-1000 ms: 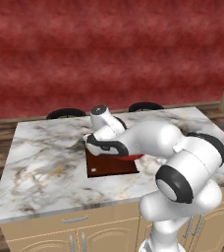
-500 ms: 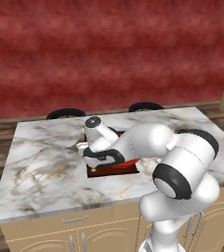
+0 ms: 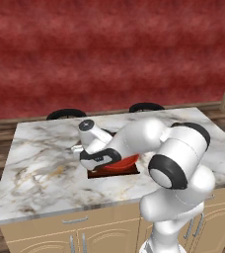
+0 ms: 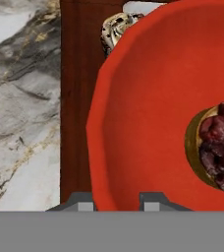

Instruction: Place the bowl with cake and the cupcake onto the tray.

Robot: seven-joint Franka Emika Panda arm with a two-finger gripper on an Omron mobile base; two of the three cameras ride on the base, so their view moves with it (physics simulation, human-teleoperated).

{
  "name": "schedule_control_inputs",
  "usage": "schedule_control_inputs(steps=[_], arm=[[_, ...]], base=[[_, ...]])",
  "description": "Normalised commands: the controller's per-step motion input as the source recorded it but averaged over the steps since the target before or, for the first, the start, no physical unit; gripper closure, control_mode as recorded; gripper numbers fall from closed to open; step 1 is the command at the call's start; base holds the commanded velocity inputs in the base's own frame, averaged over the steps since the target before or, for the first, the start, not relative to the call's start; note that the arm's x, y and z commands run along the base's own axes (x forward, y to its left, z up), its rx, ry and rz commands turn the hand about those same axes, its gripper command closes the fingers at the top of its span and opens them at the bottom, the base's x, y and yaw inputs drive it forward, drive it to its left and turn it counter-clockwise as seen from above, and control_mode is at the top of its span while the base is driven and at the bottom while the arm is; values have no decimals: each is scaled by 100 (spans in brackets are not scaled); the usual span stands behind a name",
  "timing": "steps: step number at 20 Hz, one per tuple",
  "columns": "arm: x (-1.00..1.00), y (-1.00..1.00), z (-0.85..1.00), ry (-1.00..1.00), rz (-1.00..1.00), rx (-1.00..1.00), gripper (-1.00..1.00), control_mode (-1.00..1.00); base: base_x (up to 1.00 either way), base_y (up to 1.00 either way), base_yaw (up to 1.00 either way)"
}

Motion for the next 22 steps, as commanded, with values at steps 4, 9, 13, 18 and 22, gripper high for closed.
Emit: schedule_control_inputs(steps=[4, 9, 13, 18, 22], arm=[[1, 0, -6, 0, 1, 0, 100, -100], [0, 0, 0, 0, 0, 0, -100, -100], [0, 0, 0, 0, 0, -1, -100, -100], [0, 0, 37, 1, 0, -2, -100, -100], [0, -20, 99, 5, 1, 0, -100, -100]], base=[[0, 0, 0], [0, 0, 0], [0, 0, 0], [0, 0, 0], [0, 0, 0]])
